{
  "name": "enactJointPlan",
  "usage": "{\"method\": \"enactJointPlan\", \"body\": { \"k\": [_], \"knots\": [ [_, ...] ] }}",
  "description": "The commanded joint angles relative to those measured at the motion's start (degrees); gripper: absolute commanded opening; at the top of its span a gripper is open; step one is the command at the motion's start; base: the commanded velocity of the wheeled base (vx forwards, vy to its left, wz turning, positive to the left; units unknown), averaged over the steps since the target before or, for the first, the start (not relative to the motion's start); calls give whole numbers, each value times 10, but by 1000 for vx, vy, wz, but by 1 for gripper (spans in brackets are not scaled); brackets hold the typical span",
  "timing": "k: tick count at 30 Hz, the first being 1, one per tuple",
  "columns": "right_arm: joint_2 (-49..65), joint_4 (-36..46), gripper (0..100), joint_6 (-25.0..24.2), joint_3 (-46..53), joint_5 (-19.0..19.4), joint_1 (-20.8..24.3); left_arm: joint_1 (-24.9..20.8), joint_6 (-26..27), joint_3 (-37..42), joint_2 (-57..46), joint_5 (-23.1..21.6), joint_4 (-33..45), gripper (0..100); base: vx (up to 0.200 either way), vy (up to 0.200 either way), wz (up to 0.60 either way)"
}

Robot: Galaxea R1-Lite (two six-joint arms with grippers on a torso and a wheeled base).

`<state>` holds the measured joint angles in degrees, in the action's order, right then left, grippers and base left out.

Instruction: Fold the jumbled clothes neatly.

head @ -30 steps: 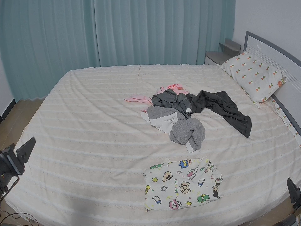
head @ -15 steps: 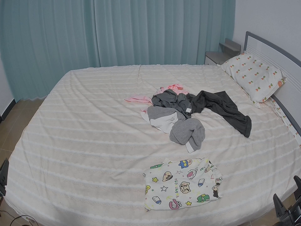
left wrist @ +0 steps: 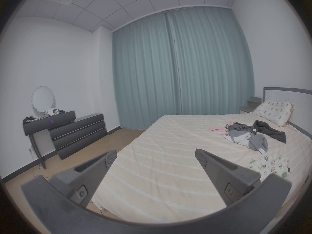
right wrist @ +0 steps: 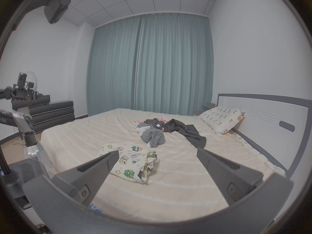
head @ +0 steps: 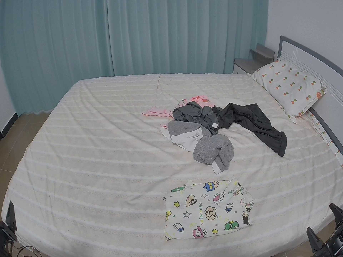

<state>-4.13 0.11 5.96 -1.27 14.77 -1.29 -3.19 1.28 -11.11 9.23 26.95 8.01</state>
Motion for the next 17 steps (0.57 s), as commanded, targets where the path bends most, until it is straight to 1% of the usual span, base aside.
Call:
{"method": "enactJointPlan", "body": {
  "k": [1, 2, 3, 5, 6, 7, 8, 9, 13, 17],
  "knots": [
    [40, -4, 100, -20, 2, -14, 13, 34, 16, 72, -92, -108, -12, 100, 0, 0, 0],
    [40, -5, 100, -23, 2, -28, 13, 34, 15, 75, -92, -134, -21, 100, 0, 0, 0],
    [40, -5, 100, -24, 2, -44, 13, 34, 12, 79, -92, -148, -32, 100, 0, 0, 0],
    [40, -3, 100, -21, 4, -95, 13, 34, 8, 91, -92, -177, -62, 100, 0, 0, 0],
    [40, 2, 100, -27, 5, -114, 13, 34, 7, 93, -92, -202, -64, 100, 0, 0, 0],
    [40, 5, 100, -34, 5, -132, 13, 34, 8, 92, -92, -248, -64, 100, 0, 0, 0],
    [40, 9, 100, -46, 5, -142, 13, 34, 9, 97, -92, -295, -67, 100, 0, 0, 0],
    [40, 15, 100, -53, 5, -142, 13, 34, 17, 109, -92, -327, -76, 100, 0, 0, 0],
    [40, 12, 100, -57, 7, -145, 13, 26, 20, 110, -70, -321, -77, 100, 0, 0, 0],
    [40, 5, 100, -66, 8, -150, 13, 28, 18, 110, -76, -321, -77, 100, 0, 0, 0]
  ]
}}
